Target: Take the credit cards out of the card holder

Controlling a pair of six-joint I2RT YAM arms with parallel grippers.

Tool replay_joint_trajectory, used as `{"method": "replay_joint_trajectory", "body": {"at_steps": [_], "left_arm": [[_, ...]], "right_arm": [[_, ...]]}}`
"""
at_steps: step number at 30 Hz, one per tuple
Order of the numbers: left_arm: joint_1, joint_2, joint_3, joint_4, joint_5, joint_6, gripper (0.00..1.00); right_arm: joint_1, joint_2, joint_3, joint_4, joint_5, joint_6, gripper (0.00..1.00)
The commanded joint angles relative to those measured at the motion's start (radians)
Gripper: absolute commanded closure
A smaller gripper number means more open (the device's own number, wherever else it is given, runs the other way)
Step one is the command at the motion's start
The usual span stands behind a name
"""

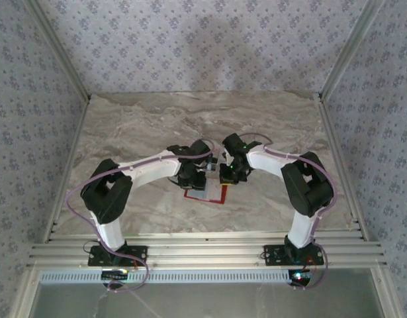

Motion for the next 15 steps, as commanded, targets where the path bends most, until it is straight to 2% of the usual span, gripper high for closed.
{"method": "replay_joint_trajectory", "body": {"at_steps": [1, 6, 11, 15], "left_arm": [[0.013, -0.017, -0.030, 0.101, 0.124, -0.036, 0.74], [0.027, 0.014, -0.053, 0.200, 0.212, -0.085, 0.75], [0.033, 0.032, -0.055, 0.252, 0.246, -0.114, 0.76], [0.035, 0.054, -0.054, 0.291, 0.293, -0.133, 0.77]], "right_arm": [[-0.003, -0.042, 0.022, -0.023, 0.014, -0.014, 0.89], [0.010, -0.127, -0.022, -0.021, 0.025, 0.041, 0.83], [0.033, -0.134, -0.078, 0.018, -0.008, 0.091, 0.73], [0.051, -0.122, -0.108, 0.054, -0.011, 0.121, 0.73]]}}
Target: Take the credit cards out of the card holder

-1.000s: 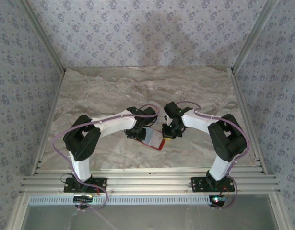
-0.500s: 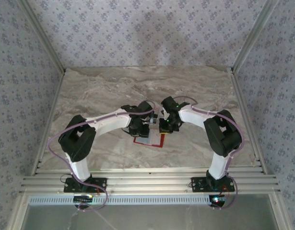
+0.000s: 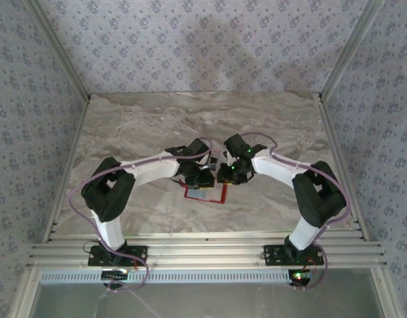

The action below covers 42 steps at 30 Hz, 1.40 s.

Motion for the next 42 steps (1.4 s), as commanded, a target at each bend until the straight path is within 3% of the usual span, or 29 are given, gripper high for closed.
{"method": "replay_joint_trajectory", "body": {"at_steps": [1, 19, 29, 42], "left_arm": [[0.007, 0.033, -0.005, 0.057, 0.069, -0.032, 0.78], [0.009, 0.088, 0.007, 0.061, 0.114, -0.033, 0.78], [0.014, 0.048, 0.014, -0.016, 0.000, -0.013, 0.79], [0.037, 0.011, -0.026, 0.012, 0.000, -0.031, 0.80]], "right_arm": [[0.013, 0.009, -0.028, 0.034, -0.010, 0.043, 0.74], [0.026, 0.088, -0.061, 0.058, 0.005, 0.065, 0.80], [0.021, 0.086, -0.067, 0.039, 0.018, 0.058, 0.82], [0.017, 0.085, -0.071, 0.041, 0.014, 0.059, 0.83]]}}
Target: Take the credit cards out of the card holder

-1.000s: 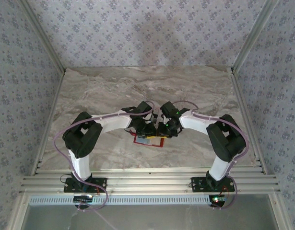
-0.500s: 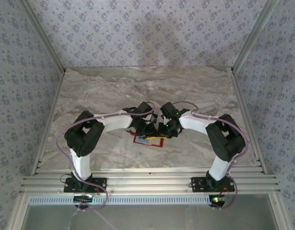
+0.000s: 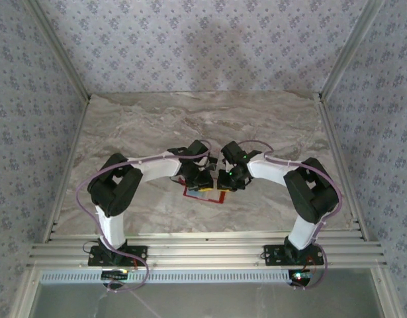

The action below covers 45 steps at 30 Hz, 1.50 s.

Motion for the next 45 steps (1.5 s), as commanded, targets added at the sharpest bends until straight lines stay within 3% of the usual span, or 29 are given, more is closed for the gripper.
{"method": "replay_joint_trajectory", "body": {"at_steps": [1, 18, 31, 42, 45], "left_arm": [[0.008, -0.040, -0.011, -0.015, -0.020, -0.004, 0.80], [0.014, -0.014, -0.029, 0.028, 0.019, -0.021, 0.75], [0.043, -0.006, -0.125, 0.236, 0.152, -0.078, 0.76], [0.072, -0.011, -0.257, 0.546, 0.269, -0.161, 0.76], [0.077, -0.030, -0.272, 0.556, 0.265, -0.161, 0.77]], "right_arm": [[-0.002, 0.026, -0.025, -0.034, 0.018, -0.003, 0.83], [-0.003, 0.019, -0.026, -0.039, 0.015, -0.002, 0.83], [-0.001, 0.026, -0.024, -0.038, 0.011, -0.003, 0.83], [0.001, 0.022, -0.026, -0.043, 0.013, -0.002, 0.83], [0.000, 0.012, -0.025, -0.050, 0.021, -0.002, 0.72]]}}
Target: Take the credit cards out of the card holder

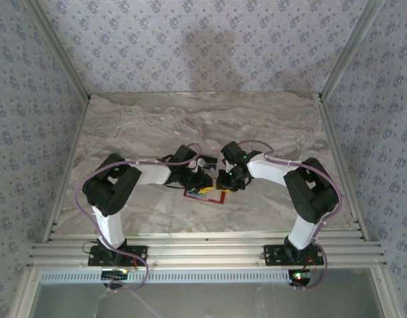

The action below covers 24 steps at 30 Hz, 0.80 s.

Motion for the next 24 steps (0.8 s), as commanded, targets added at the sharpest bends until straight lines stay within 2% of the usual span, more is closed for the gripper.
{"method": "replay_joint_trajectory", "body": {"at_steps": [1, 14, 24], "left_arm": [[0.002, -0.020, -0.025, 0.076, 0.003, -0.014, 0.78], [0.016, -0.065, -0.057, 0.095, 0.007, -0.011, 0.83], [0.016, -0.062, -0.047, 0.111, 0.038, -0.004, 0.91]], "right_arm": [[0.001, 0.009, -0.022, -0.058, 0.027, 0.001, 0.71], [-0.003, -0.012, -0.022, -0.076, 0.047, 0.001, 0.63], [-0.003, -0.011, -0.021, -0.076, 0.044, 0.000, 0.64]]}}
